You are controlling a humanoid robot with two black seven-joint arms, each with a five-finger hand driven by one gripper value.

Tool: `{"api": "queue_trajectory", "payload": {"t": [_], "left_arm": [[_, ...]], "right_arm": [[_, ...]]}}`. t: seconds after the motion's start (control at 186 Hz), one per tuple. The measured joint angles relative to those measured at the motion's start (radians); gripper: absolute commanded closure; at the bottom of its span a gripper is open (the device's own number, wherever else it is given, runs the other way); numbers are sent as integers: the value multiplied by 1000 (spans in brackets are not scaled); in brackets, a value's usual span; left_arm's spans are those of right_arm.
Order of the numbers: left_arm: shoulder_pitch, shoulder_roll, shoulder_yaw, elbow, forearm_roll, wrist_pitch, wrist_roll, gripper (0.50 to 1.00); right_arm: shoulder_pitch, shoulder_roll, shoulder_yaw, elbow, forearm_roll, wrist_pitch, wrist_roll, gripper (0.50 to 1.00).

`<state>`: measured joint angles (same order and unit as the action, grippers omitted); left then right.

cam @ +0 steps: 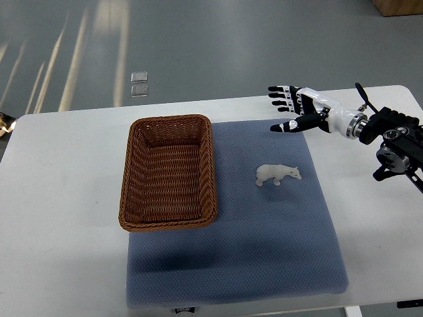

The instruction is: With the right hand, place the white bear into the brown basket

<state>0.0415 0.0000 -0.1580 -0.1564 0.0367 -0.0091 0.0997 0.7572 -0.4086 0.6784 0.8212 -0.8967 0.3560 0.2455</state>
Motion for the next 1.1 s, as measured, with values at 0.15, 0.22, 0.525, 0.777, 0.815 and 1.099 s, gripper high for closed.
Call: {"api": "queue_trajectory", "payload": {"t": [0.15,0.22,0.525,0.777,0.815,1.099], "left_arm": [[0,0,0,0,0,0,0,500],[0,0,0,0,0,0,0,500],[0,0,0,0,0,0,0,500],[0,0,0,0,0,0,0,500],[0,0,0,0,0,0,0,500],[0,0,0,0,0,0,0,500]], "right_arm": [[20,-31,-1,38,-184,61,2,568],[37,-36,-1,49,-262,78,9,568],[93,-74,-122,113,-504,79,31,568],[111,-83,-173,131,-534,75,34,568],[111,-86,-174,141,-535,77,34,568],[113,-103,-191,242,-539,96,46,570]]}}
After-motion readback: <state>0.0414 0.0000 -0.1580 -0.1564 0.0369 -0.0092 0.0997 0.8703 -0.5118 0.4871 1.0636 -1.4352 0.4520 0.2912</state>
